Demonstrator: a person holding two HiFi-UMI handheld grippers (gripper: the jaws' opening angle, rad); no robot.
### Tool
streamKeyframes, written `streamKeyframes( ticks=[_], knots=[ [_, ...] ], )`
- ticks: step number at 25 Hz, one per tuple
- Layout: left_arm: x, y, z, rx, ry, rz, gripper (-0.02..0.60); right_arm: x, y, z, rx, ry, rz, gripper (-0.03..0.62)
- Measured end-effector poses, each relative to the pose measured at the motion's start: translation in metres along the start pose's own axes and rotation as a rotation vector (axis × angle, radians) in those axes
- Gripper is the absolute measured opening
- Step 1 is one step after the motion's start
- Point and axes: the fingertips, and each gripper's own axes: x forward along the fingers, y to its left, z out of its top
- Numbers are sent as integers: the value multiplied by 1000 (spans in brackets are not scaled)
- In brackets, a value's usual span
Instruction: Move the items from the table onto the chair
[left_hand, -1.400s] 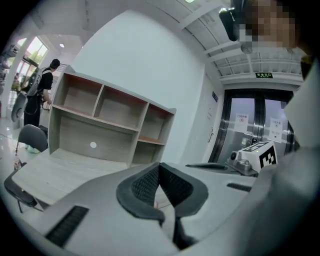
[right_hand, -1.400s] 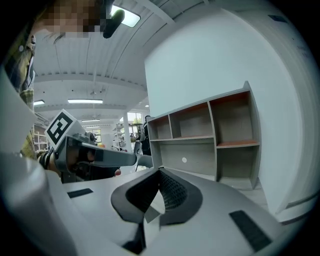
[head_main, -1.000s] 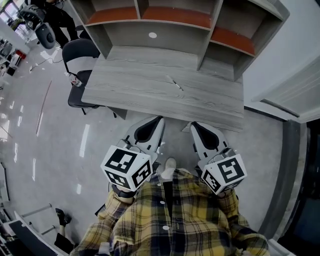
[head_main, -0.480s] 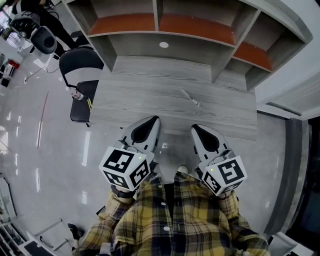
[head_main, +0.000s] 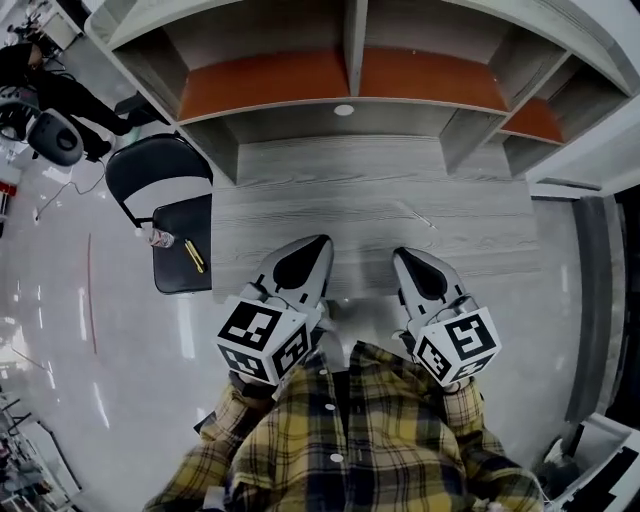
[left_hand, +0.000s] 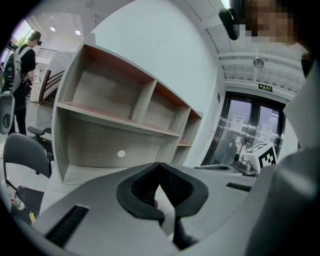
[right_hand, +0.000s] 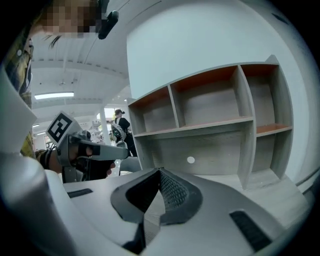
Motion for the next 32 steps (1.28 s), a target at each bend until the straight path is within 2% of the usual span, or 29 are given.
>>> streamKeyframes(
  ticks=[6, 13, 22, 32],
  knots=[
    [12, 31, -2, -30, 52, -81, 5, 30, -2, -5, 35, 41, -90, 18],
    [38, 13, -11, -44, 81, -151, 5, 27, -30, -19, 63, 86, -144, 18],
    [46, 4, 3, -23, 44, -78, 5, 26, -74, -20, 51, 95, -67, 18],
    [61, -4, 0, -6, 48, -14, 5, 35, -110, -42, 68, 168, -1, 21]
  ],
)
